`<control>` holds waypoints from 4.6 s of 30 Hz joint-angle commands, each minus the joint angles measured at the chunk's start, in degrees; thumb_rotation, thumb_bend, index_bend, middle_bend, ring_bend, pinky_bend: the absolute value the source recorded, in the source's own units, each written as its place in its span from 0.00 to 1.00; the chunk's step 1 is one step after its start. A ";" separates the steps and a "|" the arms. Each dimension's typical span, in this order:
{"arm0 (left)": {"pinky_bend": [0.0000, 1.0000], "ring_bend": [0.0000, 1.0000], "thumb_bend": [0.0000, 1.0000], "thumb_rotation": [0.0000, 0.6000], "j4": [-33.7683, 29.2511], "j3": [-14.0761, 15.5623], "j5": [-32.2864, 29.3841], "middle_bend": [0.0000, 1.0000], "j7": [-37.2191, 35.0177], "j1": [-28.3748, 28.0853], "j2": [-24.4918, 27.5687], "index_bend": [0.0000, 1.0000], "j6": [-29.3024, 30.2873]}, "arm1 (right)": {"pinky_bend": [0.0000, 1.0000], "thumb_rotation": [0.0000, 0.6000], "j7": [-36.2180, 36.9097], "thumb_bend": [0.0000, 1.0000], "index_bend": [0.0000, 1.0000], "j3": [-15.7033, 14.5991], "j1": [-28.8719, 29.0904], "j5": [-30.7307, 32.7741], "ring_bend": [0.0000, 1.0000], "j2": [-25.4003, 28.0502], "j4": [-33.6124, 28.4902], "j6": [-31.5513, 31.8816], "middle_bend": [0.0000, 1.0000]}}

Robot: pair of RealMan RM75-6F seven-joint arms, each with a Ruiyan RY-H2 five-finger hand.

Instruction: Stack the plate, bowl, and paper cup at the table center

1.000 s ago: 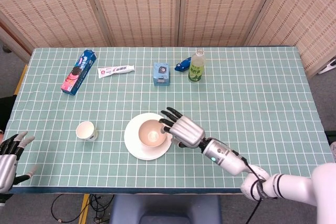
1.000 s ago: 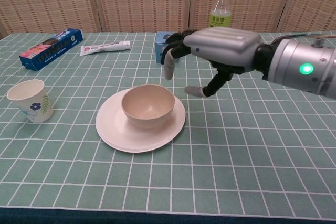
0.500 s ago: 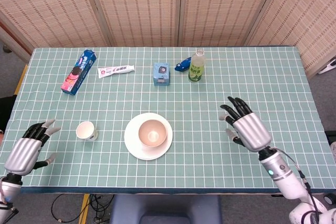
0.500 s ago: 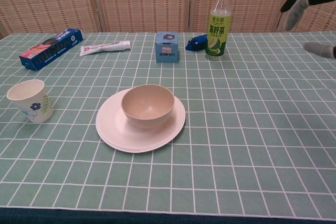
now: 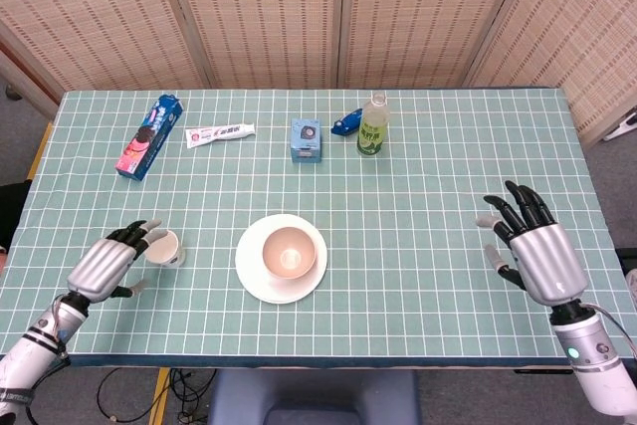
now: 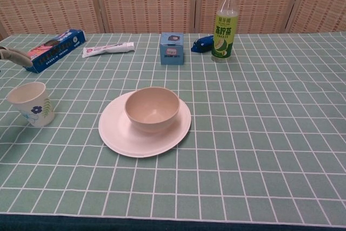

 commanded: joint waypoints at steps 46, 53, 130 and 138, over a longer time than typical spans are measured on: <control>0.62 0.31 0.26 1.00 3.34 -1.23 -10.01 0.23 -0.98 -14.16 -2.55 0.37 -13.09 | 0.10 1.00 5.51 0.35 0.35 1.29 -10.15 2.07 0.02 -4.26 7.20 0.91 0.21; 0.62 0.31 0.26 1.00 -5.90 -3.52 -7.53 0.23 -2.32 -16.25 1.31 0.36 -11.33 | 0.10 1.00 6.09 0.35 0.35 1.64 -10.54 2.47 0.02 -5.17 8.43 0.13 0.21; 0.30 0.08 0.26 1.00 -7.95 5.69 -23.36 0.05 11.78 6.58 0.25 0.13 27.26 | 0.10 1.00 10.50 0.36 0.29 2.30 -13.42 4.84 0.02 -3.13 8.23 -4.17 0.20; 0.27 0.08 0.26 1.00 -5.89 6.65 -17.78 0.05 10.99 13.38 -2.84 0.14 35.15 | 0.10 1.00 11.11 0.36 0.28 1.35 -15.28 3.28 0.02 -3.32 7.32 -1.56 0.20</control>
